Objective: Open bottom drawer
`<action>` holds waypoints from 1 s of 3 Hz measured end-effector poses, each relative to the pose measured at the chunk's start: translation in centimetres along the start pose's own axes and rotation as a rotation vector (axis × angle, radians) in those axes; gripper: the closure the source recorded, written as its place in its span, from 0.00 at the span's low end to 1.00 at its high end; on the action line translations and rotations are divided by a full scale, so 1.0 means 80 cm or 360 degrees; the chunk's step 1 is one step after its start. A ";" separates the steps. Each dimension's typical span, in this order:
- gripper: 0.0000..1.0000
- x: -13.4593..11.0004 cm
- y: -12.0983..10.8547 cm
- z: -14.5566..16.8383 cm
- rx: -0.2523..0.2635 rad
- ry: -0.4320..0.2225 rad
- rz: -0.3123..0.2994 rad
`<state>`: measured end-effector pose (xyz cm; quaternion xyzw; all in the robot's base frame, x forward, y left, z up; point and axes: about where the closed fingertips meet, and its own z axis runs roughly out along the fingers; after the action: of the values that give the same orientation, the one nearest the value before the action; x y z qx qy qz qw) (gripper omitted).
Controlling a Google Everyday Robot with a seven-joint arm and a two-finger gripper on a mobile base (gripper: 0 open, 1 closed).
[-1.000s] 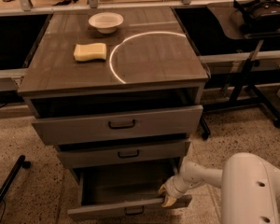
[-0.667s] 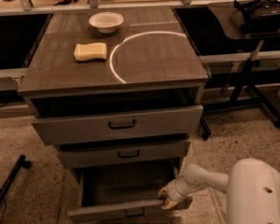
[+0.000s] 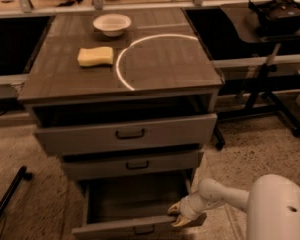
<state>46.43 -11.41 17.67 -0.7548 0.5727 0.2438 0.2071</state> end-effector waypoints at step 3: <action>0.58 0.002 0.002 0.000 -0.0005 -0.0011 0.0002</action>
Offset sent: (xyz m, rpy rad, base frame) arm -0.0013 -0.0012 -0.0005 0.0058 0.0050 0.0008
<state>46.33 -11.57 17.61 -0.7538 0.5722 0.2475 0.2077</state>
